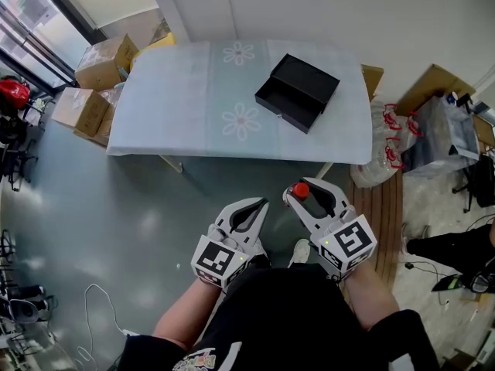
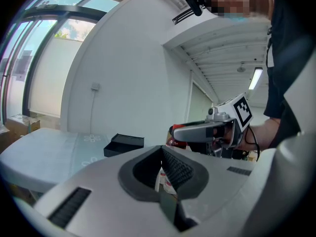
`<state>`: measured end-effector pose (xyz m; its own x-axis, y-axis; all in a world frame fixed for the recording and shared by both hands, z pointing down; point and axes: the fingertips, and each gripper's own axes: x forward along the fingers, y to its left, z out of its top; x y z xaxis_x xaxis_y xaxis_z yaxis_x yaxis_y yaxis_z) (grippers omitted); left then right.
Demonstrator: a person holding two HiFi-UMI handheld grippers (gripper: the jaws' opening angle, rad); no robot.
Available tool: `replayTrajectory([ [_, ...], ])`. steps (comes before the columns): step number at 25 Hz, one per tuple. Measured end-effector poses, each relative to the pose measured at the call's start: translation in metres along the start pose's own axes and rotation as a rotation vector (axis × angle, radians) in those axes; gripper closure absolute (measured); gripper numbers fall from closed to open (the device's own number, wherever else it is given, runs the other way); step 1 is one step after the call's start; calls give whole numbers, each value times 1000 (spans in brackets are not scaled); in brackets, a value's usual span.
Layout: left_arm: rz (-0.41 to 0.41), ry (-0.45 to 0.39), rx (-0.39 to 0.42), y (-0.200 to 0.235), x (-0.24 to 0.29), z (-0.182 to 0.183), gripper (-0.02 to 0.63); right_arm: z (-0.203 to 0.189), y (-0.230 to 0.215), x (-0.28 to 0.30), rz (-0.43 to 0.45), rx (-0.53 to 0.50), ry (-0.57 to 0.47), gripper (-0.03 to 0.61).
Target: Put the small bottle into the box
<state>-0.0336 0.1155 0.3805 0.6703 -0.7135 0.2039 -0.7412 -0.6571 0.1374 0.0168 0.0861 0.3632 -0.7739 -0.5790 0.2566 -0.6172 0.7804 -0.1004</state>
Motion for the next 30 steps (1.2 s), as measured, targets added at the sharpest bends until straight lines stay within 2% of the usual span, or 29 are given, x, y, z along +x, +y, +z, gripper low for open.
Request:
replayTrajectory([
  [4,1,-12,3,16,-7,2,606,2,7,16,-1,4,1,420],
  [9,-11,26,-10,34,-18,-7,606,4,14,36,-9,6,-3,420],
  [16,-42,36,2,57,-30,-8,606,9,24,64,-36,13,-4,420],
  [22,-42,-7,7,74,-34,-3,606,12,32,83,-31,1,2,420],
  [30,-20,-10,6,84,-24,1,606,17,20,94,-13,-1,3,420],
])
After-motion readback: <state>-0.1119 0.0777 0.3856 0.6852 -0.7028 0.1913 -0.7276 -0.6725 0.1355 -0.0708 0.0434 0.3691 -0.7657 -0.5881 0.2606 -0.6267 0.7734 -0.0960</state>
